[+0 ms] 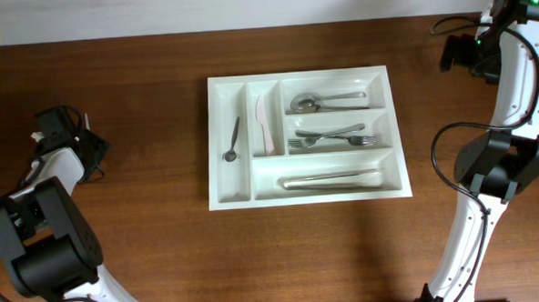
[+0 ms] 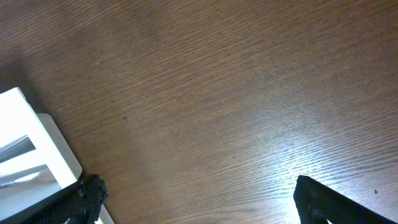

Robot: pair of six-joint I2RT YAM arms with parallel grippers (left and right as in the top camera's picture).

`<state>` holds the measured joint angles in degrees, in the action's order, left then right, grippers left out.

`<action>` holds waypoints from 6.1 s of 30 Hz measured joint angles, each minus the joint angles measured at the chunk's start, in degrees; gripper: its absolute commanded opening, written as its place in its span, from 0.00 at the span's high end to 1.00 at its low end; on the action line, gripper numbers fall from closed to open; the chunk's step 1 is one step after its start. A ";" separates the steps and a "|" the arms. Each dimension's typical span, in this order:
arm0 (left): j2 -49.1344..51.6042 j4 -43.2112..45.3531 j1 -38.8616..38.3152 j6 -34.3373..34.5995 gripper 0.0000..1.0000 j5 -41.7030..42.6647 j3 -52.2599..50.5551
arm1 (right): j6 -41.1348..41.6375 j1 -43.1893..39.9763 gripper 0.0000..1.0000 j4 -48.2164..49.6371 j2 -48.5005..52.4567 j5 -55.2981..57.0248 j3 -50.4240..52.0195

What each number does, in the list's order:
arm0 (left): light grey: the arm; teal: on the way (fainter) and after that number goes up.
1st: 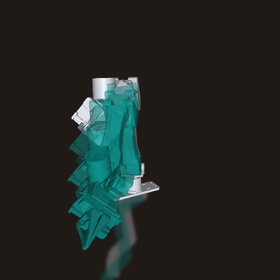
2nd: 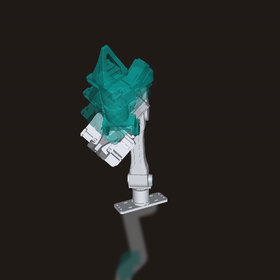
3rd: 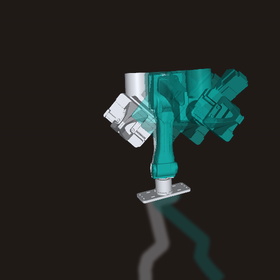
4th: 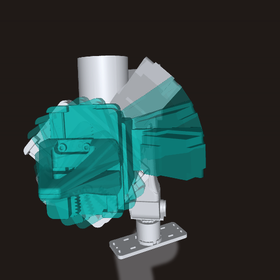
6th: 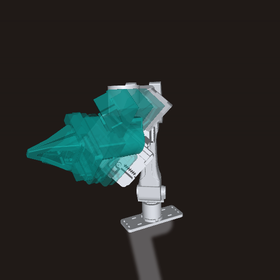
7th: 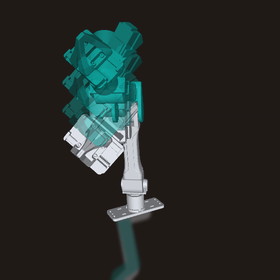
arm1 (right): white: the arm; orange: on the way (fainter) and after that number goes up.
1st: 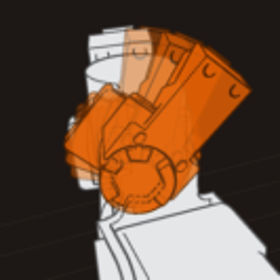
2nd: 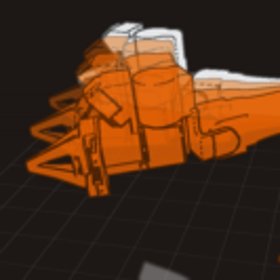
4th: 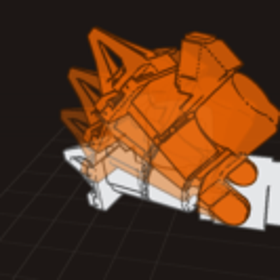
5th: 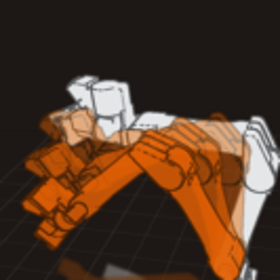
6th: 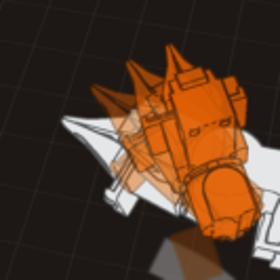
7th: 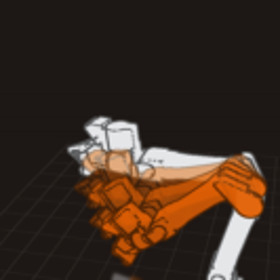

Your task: Pack container

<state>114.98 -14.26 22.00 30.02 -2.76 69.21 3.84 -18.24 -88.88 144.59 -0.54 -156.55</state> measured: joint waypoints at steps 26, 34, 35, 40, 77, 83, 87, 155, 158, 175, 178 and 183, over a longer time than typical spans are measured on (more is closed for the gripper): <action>1.60 8.72 0.11 -0.76 0.98 35.04 9.05 | -0.02 0.00 0.01 0.02 0.00 0.00 0.00; 0.48 8.85 -2.93 -7.06 0.98 54.86 9.46 | -0.02 0.00 0.01 0.02 0.00 0.00 0.00; 0.42 8.46 -3.56 -7.80 0.98 56.85 9.46 | -0.02 0.00 0.01 0.02 0.00 0.00 0.00; 0.39 5.44 -6.93 -9.88 0.98 63.01 9.62 | 0.02 0.00 0.01 0.02 0.00 0.00 0.00; -7.74 -25.77 -30.73 13.60 0.98 19.63 10.05 | -0.02 0.00 0.01 0.02 0.00 0.00 0.00; -7.74 -25.81 -33.62 14.71 0.98 18.36 10.05 | 0.00 0.00 0.01 0.02 0.00 0.00 0.00; -7.74 -25.83 -33.83 15.08 0.98 17.66 10.05 | -0.02 0.00 0.01 0.02 0.00 0.00 0.00; -13.40 -24.96 -13.03 -30.49 0.01 -15.80 12.46 | -0.02 0.28 0.01 0.50 -25.16 0.00 7.91; -13.40 -24.94 -13.03 -30.49 0.01 -15.69 12.46 | 0.00 0.28 0.01 0.00 -36.81 0.00 19.28; -13.40 -25.03 -13.03 -30.49 0.01 -15.67 12.46 | -3.06 9.09 0.01 21.44 -85.79 5.86 68.59; -13.40 -24.98 -13.03 -30.49 0.01 -15.63 12.46 | -3.23 10.95 0.01 39.10 -93.02 5.57 79.89; -13.40 -25.03 -13.03 -30.49 0.01 -15.63 12.46 | -3.23 11.50 0.01 64.83 -105.83 2.05 101.11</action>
<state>101.58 -39.29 8.97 -0.47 -18.39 81.67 0.60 -6.74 -24.05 38.76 1.52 -55.44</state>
